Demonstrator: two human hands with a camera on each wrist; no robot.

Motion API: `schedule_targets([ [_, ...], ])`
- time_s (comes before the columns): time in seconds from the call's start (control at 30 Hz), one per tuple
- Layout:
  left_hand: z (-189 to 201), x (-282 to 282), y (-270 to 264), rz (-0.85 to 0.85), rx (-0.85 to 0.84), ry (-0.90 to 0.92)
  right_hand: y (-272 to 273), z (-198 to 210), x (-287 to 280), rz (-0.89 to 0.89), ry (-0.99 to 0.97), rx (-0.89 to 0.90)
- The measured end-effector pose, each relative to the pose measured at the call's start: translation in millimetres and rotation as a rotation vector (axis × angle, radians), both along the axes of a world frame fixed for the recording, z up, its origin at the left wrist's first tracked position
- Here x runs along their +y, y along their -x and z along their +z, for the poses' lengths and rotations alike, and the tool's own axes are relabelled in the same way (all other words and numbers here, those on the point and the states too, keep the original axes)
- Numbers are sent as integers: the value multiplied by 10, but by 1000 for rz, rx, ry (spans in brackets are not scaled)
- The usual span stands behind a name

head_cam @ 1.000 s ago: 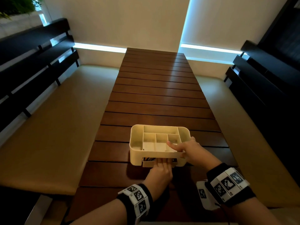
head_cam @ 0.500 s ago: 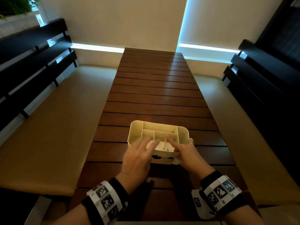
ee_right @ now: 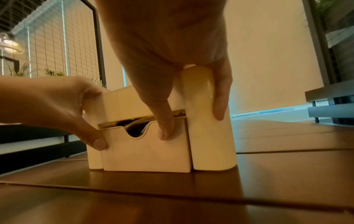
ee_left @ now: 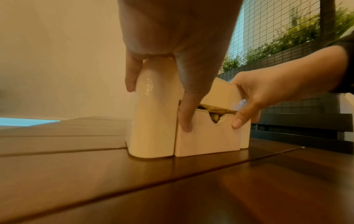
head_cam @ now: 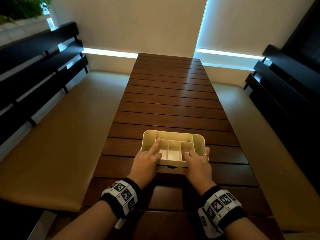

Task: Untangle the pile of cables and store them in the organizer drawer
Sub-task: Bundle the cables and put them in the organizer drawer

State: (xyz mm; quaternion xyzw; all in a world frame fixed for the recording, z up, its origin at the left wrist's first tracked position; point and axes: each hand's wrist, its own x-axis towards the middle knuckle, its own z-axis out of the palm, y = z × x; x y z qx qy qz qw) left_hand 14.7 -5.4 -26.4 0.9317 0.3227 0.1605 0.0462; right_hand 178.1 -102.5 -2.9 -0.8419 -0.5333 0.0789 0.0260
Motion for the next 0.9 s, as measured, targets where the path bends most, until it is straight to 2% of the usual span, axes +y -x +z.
schedule_targets([
  [0.2,146,303,-247,51,97,138,-245,55,370,-3,40,7],
  [0.37,256,681,-501,68,176,104,-461,133,793,-20,24,50],
  [0.5,272,1018,-704,82,242,69,-594,97,1078,-58,-5,17],
  [0.73,351,1438,-905,52,435,6,-747,58,1369,-77,-94,3],
  [0.8,365,1423,-909,42,398,15,-763,30,1371,-72,-177,6],
  [0.9,322,1353,-842,105,115,124,-829,3,1248,-132,-261,166],
])
